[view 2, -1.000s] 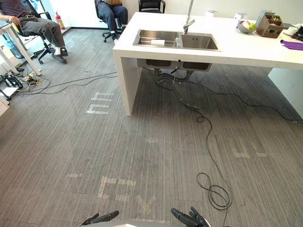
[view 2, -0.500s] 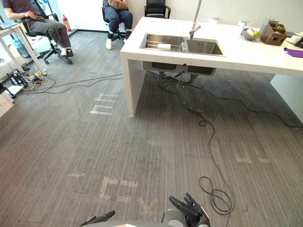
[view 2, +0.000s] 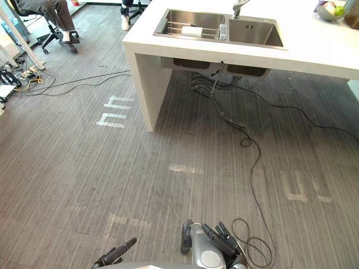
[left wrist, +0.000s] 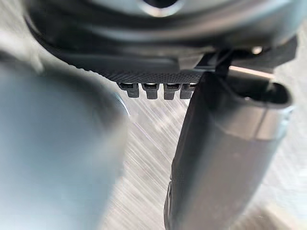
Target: Walk over to the sink, pick up the cup, carry it to the dishwasher, place the cup inside the dishwasher, then close the dishwasher door
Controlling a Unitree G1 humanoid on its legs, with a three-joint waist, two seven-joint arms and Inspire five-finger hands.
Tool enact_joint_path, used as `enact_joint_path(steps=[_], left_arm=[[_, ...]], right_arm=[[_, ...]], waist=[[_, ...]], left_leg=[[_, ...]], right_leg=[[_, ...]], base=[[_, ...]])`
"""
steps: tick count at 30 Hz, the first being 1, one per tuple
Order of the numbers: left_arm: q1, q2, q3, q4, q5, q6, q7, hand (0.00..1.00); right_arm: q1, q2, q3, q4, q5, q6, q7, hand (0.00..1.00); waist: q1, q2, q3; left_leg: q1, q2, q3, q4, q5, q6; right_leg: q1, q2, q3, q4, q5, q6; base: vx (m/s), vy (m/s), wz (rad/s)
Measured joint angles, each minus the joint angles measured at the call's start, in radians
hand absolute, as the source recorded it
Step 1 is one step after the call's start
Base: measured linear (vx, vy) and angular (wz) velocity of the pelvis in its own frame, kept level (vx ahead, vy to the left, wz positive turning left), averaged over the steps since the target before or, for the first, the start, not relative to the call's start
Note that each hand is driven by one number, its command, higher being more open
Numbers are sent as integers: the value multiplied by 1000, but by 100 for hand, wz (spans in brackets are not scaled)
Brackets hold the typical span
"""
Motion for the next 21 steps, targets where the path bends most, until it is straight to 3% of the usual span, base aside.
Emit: enact_joint_path(steps=[1,2,3,4,6,8,9,10,11,12,13,14,16,17,19,20,21], left_arm=[[0,-7,7,-1,12,-6,0,100],[0,-16,24,-3,16,-21,0,100],[3,-29,49,-7,38,-52,1,100],[4,-40,65,-36,56,-79,3,100],[7,-42,67,-54,92,-125,16,100],[16,-51,55,-78,138,-195,45,100],[16,-47,38,-86,171,-240,73,100],[13,-37,15,-109,197,-274,111,100],[12,-34,-1,-131,207,-287,133,100],[12,-37,-46,-201,208,-302,183,100],[10,-41,-93,-284,209,-319,228,100],[8,-41,-119,-329,209,-326,250,100],[-6,-38,-166,-467,257,-351,323,100],[-25,-31,-189,-610,317,-359,385,100],[-67,-23,-203,-752,372,-360,428,100],[-102,4,-216,-863,413,-362,446,100],[-128,38,-217,-974,464,-363,458,100]], right_arm=[[3,-4,1,0,0,5,3,100],[6,-12,8,-1,0,5,9,100],[7,-20,13,-1,-8,0,14,100],[8,-25,24,6,-22,-4,13,100],[6,-28,48,23,-26,-7,11,100],[-11,-43,57,38,-25,-6,14,100],[-24,-42,60,41,-26,-6,15,100],[-40,-37,60,41,-27,-6,20,100],[-48,-34,59,40,-28,-8,24,100],[-51,-35,57,34,-32,-15,38,100],[-50,-40,60,31,-40,-24,46,100],[-50,-40,62,31,-44,-28,46,100],[-49,-40,70,32,-58,-35,37,100],[-49,-42,76,35,-100,-46,27,100],[-61,-43,78,40,-179,-53,9,100],[-62,-46,75,40,-234,-66,-1,100],[-63,-49,75,41,-256,-66,-7,100]], waist=[[1,6,-7],[2,16,-14],[5,21,-17],[11,20,-17],[31,4,-21],[48,1,-21],[60,-10,-15],[62,-32,-2],[61,-42,4],[63,-46,6],[65,-32,8],[64,-24,11],[67,-12,6],[69,-31,-4],[72,-36,-5],[77,-38,-6],[78,-41,-8]], left_leg=[[-35,9,-4,75,57,-11],[-95,31,-1,201,165,-9],[-184,52,9,376,190,3],[-259,43,26,511,131,13],[-338,1,70,524,54,27],[-408,-19,144,397,-16,54],[-430,-40,194,238,-50,74],[-428,-84,225,22,-45,80],[-425,-107,233,-97,-24,85],[-421,-138,232,-341,63,86],[-437,-133,231,-488,120,72],[-452,-122,231,-510,128,71],[-490,-115,245,-453,234,105],[-510,-146,271,-411,308,182],[-525,-180,289,-390,315,212],[-515,-216,290,-380,302,253],[-483,-243,286,-368,270,279]], right_leg=[[21,11,0,-18,-6,-3],[67,33,0,-65,-13,-12],[131,58,2,-126,-10,-24],[207,71,11,-186,-10,-34],[295,75,43,-263,6,-25],[354,73,95,-314,14,-13],[383,59,134,-336,12,-4],[413,28,167,-347,1,16],[428,10,178,-354,-5,27],[456,-12,199,-378,-17,47],[492,-15,216,-408,-30,60],[509,-14,221,-416,-44,64],[551,-33,229,-404,-107,96],[549,-78,230,-372,-153,138],[511,-121,220,-300,-164,167],[488,-154,214,-220,-154,196],[488,-173,214,-144,-120,253]], base=[[450,-144,10],[519,-116,5],[488,-89,7],[396,-66,3],[334,-77,-34],[481,-70,-75],[446,40,-91],[445,65,-86],[424,99,-64],[419,130,-46],[421,151,-39],[429,209,-24],[483,283,-10],[560,316,-4],[565,292,16],[693,343,42],[477,240,41]])
